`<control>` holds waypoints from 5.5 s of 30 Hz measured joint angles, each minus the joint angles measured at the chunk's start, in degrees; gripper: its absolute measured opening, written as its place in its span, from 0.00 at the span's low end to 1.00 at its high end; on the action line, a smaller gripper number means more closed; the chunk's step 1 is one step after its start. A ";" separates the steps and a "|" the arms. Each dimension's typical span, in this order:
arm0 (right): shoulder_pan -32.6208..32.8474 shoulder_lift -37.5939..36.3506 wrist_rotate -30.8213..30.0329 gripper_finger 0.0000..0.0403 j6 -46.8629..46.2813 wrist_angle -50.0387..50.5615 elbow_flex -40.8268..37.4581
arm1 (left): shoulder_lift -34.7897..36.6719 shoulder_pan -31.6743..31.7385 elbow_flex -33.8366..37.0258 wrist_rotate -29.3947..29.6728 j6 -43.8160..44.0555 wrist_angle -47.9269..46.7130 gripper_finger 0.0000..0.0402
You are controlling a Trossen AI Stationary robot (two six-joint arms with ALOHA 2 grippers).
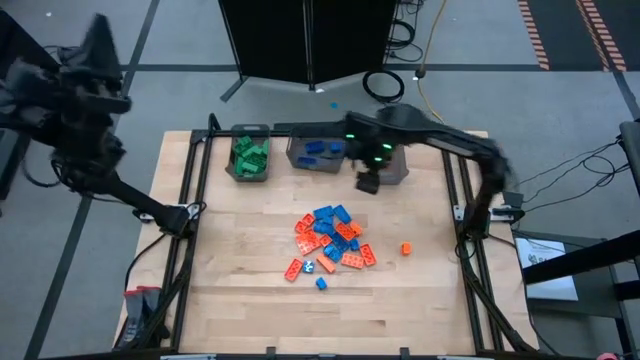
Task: Sort blocks
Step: Put the blue game piece into the middle black bin
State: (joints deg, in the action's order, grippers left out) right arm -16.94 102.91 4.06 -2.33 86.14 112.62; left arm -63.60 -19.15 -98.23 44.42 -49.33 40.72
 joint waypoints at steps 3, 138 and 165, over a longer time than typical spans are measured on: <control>0.23 -11.63 -8.06 0.67 -11.73 -12.41 -16.96 | 2.78 -0.66 0.18 9.91 -0.36 -17.50 0.00; -13.47 10.73 -11.39 0.49 -13.83 -51.45 -15.70 | 5.84 -0.75 1.27 12.88 62.58 -107.70 0.00; 9.70 18.44 8.01 0.56 18.01 -48.91 -15.76 | 5.57 -0.75 1.24 12.90 64.03 -107.70 0.00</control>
State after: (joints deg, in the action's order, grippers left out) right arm -7.25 121.35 12.07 15.68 37.23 96.86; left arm -58.02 -19.90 -96.99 57.32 14.70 -66.98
